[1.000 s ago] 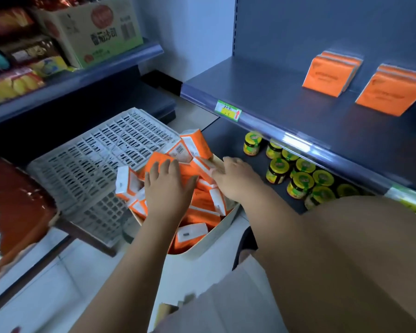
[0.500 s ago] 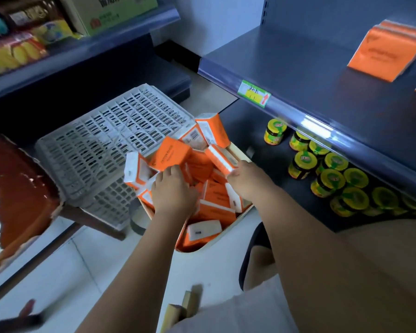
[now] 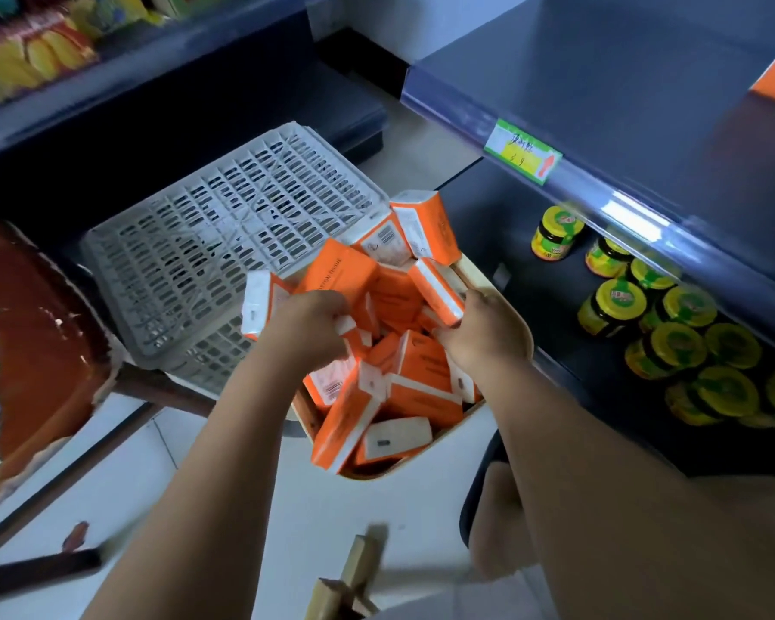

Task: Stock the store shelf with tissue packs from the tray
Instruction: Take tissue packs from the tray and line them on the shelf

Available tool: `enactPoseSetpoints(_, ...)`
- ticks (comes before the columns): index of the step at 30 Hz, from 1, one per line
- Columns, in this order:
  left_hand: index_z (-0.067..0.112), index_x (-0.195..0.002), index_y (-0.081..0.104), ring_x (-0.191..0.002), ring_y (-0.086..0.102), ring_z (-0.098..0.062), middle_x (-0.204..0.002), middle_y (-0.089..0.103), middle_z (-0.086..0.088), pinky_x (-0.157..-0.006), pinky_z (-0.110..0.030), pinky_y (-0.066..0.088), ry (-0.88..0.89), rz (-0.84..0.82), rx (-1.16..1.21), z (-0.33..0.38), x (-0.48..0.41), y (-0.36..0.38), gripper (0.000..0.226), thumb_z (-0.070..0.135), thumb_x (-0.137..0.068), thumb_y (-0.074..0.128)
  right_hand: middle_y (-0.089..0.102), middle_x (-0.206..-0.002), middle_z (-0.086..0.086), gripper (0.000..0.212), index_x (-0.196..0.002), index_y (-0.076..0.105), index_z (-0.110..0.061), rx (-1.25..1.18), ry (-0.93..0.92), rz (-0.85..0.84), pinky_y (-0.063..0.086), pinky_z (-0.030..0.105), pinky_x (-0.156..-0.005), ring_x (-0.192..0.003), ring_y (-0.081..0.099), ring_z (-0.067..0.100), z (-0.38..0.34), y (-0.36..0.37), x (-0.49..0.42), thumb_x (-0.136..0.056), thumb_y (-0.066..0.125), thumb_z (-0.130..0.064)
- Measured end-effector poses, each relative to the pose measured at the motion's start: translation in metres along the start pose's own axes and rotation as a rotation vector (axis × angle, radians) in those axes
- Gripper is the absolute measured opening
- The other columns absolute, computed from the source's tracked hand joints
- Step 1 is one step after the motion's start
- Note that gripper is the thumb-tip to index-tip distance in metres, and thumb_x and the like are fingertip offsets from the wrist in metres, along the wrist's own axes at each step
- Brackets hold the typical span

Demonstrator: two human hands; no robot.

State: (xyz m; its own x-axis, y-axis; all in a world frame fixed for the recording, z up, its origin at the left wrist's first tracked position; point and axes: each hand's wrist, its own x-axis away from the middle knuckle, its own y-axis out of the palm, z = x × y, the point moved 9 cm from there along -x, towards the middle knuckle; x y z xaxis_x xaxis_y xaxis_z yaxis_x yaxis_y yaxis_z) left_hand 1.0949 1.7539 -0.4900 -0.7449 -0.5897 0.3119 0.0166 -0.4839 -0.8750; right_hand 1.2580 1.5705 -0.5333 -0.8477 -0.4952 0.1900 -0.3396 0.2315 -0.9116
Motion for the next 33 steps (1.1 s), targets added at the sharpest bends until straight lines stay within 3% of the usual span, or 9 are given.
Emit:
enactPoseSetpoints(4,0.020,-0.113,0.072,-0.093,0.062,-0.021,-0.099,0.065,0.002,-0.080,-0.040,0.054,-0.013,0.110,0.156,0.003,0.005,-0.014,0.044,0.009,-0.071,0.085,0.062,-0.115,0.008,0.053,-0.125,0.063,-0.017,0.130,-0.004,0.024,0.059,0.044,-0.079,-0.101,0.067,0.033,0.002,-0.004,-0.008,-0.091,0.064,-0.058)
enactPoseSetpoints(8,0.017,-0.130,0.068,-0.098,0.061,-0.018,-0.117,0.068,-0.001,-0.073,-0.026,0.044,0.011,0.221,0.206,0.009,0.011,-0.028,0.056,0.012,-0.076,0.083,0.062,-0.110,0.011,0.049,-0.115,0.068,-0.014,0.061,0.008,0.037,0.049,0.033,-0.065,-0.089,0.066,0.031,0.000,-0.014,-0.016,-0.089,0.060,-0.054)
enactPoseSetpoints(15,0.033,-0.109,0.070,-0.088,0.066,-0.019,-0.093,0.070,0.011,-0.076,-0.036,0.053,0.027,0.454,0.327,0.041,0.035,-0.082,0.028,0.030,-0.082,0.077,0.058,-0.084,0.002,0.034,-0.088,0.065,-0.012,-0.280,0.066,0.230,0.037,0.032,-0.064,-0.073,0.049,0.027,-0.008,-0.077,-0.001,-0.087,0.055,-0.045)
enactPoseSetpoints(19,0.038,-0.111,0.063,-0.094,0.067,-0.025,-0.094,0.069,0.009,-0.081,-0.047,0.058,0.068,0.465,0.514,0.065,0.045,-0.091,0.028,0.028,-0.087,0.071,0.063,-0.075,0.003,0.031,-0.073,0.058,-0.013,-0.649,0.149,0.221,0.039,0.031,-0.058,-0.066,0.056,0.023,-0.004,-0.100,0.011,-0.086,0.056,-0.041)
enactPoseSetpoints(22,0.037,-0.105,0.065,-0.096,0.070,-0.018,-0.093,0.070,0.012,-0.079,-0.053,0.061,0.178,0.453,0.744,0.089,0.053,-0.093,0.032,0.019,-0.080,0.071,0.070,-0.075,0.008,0.037,-0.074,0.063,-0.011,-0.885,0.233,0.213,0.057,0.041,-0.063,-0.070,0.065,0.030,0.000,-0.115,0.020,-0.080,0.055,-0.046)
enactPoseSetpoints(25,0.030,-0.102,0.067,-0.098,0.068,-0.011,-0.098,0.071,0.013,-0.089,-0.048,0.057,0.285,0.479,0.804,0.116,0.065,-0.097,0.031,0.010,-0.081,0.075,0.073,-0.075,0.008,0.039,-0.077,0.064,-0.013,-0.971,0.248,0.233,0.062,0.053,-0.074,-0.073,0.072,0.032,0.008,-0.135,0.029,-0.073,0.054,-0.051)
enactPoseSetpoints(28,0.018,-0.088,0.069,-0.100,0.067,-0.017,-0.095,0.072,0.011,-0.092,-0.051,0.055,0.360,0.461,0.902,0.137,0.073,-0.095,0.009,0.025,-0.092,0.074,0.073,-0.080,0.007,0.041,-0.082,0.064,-0.015,-1.019,0.218,0.289,0.063,0.052,-0.068,-0.077,0.072,0.032,0.017,-0.154,0.043,-0.072,0.054,-0.053)
enactPoseSetpoints(30,0.008,-0.070,0.060,-0.110,0.066,-0.014,-0.107,0.073,0.006,-0.095,-0.038,0.052,0.375,0.474,0.966,0.146,0.074,-0.095,0.034,0.027,-0.095,0.073,0.069,-0.080,0.007,0.040,-0.081,0.060,-0.016,-1.054,0.223,0.366,0.061,0.054,-0.074,-0.078,0.069,0.033,0.027,-0.167,0.052,-0.071,0.056,-0.055)
enactPoseSetpoints(33,0.016,-0.065,0.058,-0.132,0.051,0.000,-0.126,0.060,0.012,-0.098,-0.007,0.035,0.373,0.526,0.934,0.164,0.078,-0.102,0.032,0.020,-0.090,0.078,0.071,-0.094,0.015,0.045,-0.094,0.058,-0.016,-1.187,0.218,0.337,0.062,0.059,-0.072,-0.077,0.071,0.031,0.033,-0.175,0.059,-0.070,0.057,-0.054)
